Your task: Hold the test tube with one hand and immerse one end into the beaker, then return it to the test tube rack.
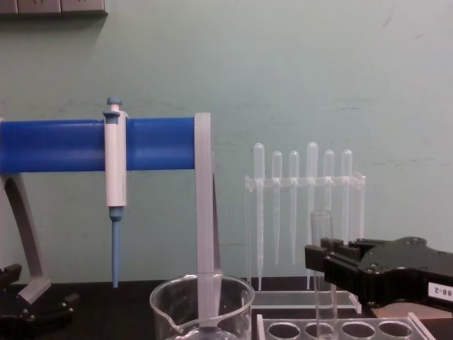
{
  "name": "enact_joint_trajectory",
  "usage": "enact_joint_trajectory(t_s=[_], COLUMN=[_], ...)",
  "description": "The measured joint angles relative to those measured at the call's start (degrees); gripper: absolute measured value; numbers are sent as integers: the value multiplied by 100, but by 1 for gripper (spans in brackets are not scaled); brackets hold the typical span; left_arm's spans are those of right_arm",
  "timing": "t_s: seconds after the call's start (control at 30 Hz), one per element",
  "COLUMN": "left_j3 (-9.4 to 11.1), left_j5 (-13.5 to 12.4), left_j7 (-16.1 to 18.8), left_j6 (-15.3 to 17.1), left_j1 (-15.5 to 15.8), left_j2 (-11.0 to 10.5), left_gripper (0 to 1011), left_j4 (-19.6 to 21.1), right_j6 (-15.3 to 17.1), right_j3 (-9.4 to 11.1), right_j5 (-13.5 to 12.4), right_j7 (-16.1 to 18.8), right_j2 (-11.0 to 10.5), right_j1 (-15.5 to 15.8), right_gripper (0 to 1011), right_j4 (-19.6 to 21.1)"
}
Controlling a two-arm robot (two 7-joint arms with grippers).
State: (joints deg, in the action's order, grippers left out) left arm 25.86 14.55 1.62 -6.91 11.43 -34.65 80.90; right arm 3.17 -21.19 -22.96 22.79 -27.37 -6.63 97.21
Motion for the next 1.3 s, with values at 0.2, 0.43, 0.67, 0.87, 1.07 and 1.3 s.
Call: enact_joint_trajectory(t_s=[0.2, 0.43, 0.67, 0.87, 1.07, 1.3], left_j3=[0, 0, 0, 0, 0, 0], left_j5=[0, 0, 0, 0, 0, 0], left_j7=[0, 0, 0, 0, 0, 0], left_j6=[0, 0, 0, 0, 0, 0], left_j1=[0, 0, 0, 0, 0, 0], left_j2=[0, 0, 0, 0, 0, 0], left_gripper=[1000, 1000, 1000, 1000, 1000, 1000], left_j4=[0, 0, 0, 0, 0, 0], right_j6=[8, 36, -145, -627, -1008, -744], right_j3=[16, 137, 545, 1205, 1587, 1404], right_j5=[33, -10, -262, -347, -12, 769], right_j7=[10, -7, -186, -631, -1254, -1899], right_j2=[11, -66, -228, -136, 206, 523], right_j1=[40, 304, 1090, 1671, 1586, 1000], right_gripper=[328, 547, 763, 939, 1004, 1004], right_j4=[-24, 137, 531, 572, 93, -651])
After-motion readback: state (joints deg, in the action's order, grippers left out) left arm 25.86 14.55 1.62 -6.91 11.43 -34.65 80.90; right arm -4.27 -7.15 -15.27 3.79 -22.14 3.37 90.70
